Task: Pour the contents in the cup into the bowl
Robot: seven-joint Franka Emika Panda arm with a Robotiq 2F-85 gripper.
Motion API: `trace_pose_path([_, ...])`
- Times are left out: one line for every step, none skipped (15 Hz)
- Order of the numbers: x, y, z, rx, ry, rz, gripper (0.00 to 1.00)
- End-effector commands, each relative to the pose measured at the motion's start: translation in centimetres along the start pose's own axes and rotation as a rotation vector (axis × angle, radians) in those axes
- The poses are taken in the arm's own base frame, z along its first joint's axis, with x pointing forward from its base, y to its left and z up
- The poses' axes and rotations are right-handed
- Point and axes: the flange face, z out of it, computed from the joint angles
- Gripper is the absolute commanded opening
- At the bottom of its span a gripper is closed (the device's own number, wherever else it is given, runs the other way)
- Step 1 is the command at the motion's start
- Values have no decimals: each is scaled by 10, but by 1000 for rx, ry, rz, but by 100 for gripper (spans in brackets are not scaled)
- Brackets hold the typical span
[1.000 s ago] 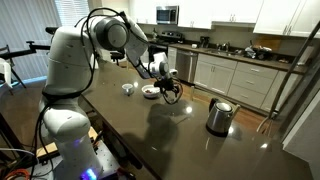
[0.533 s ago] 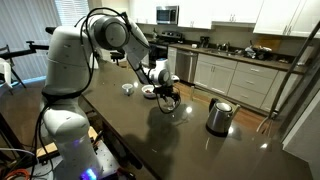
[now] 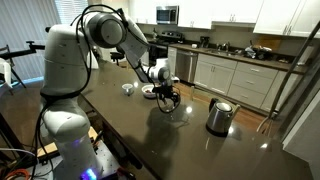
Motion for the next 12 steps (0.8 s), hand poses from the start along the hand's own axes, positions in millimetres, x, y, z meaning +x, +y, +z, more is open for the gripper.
trace_pose_path([-10, 7, -20, -43, -47, -5, 56])
trace_pose_path([-10, 8, -21, -46, -55, -6, 55])
trace_pose_path([-11, 8, -22, -46, -53, -7, 55])
trace_pose_path([-10, 8, -24, -45, -48, -7, 55])
trace_pose_path([-10, 7, -24, -44, -39, -10, 55])
trace_pose_path([-9, 6, -24, -35, -29, -9, 55])
trace_pose_path([-8, 5, -23, -31, -21, -10, 55])
trace_pose_path([-7, 3, -22, -27, -16, -11, 55])
trace_pose_path([-6, 2, -22, -25, -16, -12, 55])
trace_pose_path([-5, 0, -21, -20, -14, -14, 55])
trace_pose_path([-4, -2, -21, -17, -10, -18, 55])
trace_pose_path([-2, -5, -21, -16, -8, -24, 55])
